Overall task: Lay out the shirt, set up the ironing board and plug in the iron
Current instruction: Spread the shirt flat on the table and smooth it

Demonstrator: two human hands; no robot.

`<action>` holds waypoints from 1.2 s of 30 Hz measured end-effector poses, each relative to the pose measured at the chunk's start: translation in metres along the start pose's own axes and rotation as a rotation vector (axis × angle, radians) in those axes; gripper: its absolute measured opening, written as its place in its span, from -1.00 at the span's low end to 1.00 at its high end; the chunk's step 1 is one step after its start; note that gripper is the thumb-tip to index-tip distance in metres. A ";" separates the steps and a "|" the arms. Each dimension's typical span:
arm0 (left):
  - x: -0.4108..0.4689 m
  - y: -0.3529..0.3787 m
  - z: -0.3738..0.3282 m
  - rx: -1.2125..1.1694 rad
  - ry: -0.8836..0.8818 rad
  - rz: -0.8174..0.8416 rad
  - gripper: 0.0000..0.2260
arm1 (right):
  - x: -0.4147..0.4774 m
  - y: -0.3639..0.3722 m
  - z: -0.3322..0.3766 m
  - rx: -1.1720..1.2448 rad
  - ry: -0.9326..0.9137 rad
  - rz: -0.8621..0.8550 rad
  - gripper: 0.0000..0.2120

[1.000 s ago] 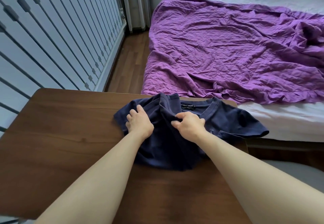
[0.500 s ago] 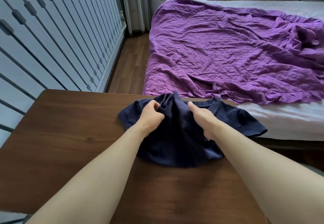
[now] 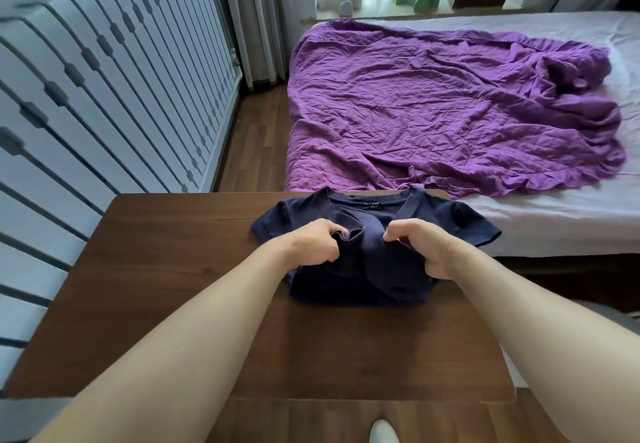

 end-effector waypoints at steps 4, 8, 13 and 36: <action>-0.032 0.023 -0.004 0.325 -0.054 0.225 -0.68 | -0.032 -0.012 -0.026 -0.586 0.120 0.059 -0.79; -0.064 0.059 -0.002 0.549 -0.160 0.553 -0.60 | -0.059 -0.016 -0.061 -1.030 0.469 0.222 -0.86; -0.067 0.070 0.000 0.320 -0.175 0.543 -0.77 | -0.056 -0.016 -0.053 -0.883 0.107 -0.038 -0.89; 0.006 0.063 0.045 0.717 -0.178 0.049 -0.61 | -0.002 -0.044 -0.062 -1.219 -0.022 -0.427 -0.70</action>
Point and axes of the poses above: each hand's wrist, its own x-axis towards the middle knuckle, its own y-axis out of the palm, z = x × y, the point moved 5 cm from there along x, towards the middle knuckle, and after that the axes turned 6 degrees about x, right-handed, at the moved point
